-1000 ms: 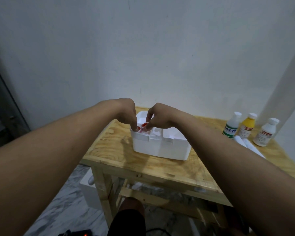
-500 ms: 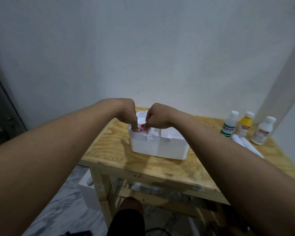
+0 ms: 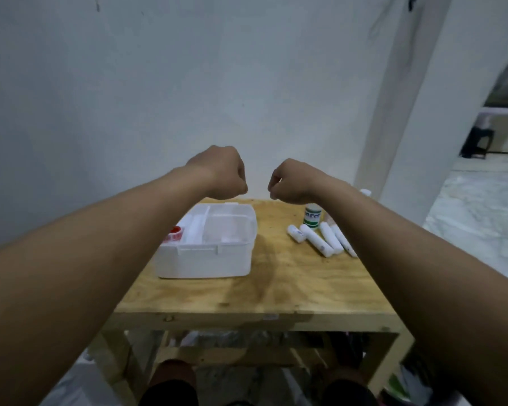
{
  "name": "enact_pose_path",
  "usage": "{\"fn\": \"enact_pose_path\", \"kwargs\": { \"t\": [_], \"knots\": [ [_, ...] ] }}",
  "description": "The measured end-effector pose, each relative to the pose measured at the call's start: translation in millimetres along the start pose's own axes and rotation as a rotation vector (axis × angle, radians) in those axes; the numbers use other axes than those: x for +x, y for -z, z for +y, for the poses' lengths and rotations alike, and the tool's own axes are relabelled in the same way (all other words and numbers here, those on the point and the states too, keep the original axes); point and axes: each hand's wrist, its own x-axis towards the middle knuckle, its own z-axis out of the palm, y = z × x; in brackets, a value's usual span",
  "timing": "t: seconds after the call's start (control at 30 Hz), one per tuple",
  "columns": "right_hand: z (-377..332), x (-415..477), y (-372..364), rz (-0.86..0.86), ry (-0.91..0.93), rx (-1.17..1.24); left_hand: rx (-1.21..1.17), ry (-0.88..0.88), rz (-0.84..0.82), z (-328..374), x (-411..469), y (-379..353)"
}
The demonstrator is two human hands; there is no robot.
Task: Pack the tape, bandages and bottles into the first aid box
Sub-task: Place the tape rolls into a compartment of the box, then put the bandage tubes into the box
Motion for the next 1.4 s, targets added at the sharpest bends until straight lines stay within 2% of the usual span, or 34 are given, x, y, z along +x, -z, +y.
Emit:
{"fn": "enact_pose_path", "kwargs": {
  "t": [0.23,0.37,0.6,0.8,1.0,1.17,1.4],
  "knots": [
    [64,-19,1,-0.014,-0.137,0.000,-0.039,-0.131,-0.003,65,19,-48],
    [94,-26,-11,-0.048,-0.167,-0.016,0.021,-0.117,-0.072,85,34,-85],
    [127,-18,-46,-0.100,-0.192,-0.069,0.103,0.059,-0.103,92,54,-142],
    [136,-14,-64,-0.081,-0.144,-0.092,-0.046,0.285,-0.162,96,59,-165],
    [141,-12,-65,-0.085,-0.162,-0.152,-0.253,0.433,-0.208,98,64,-174],
    [139,-12,-65,-0.079,-0.168,-0.104,-0.242,0.497,-0.264,103,66,-170],
    [128,-22,-43,-0.130,-0.208,-0.071,-0.173,0.498,-0.231,100,62,-147]
  ]
}}
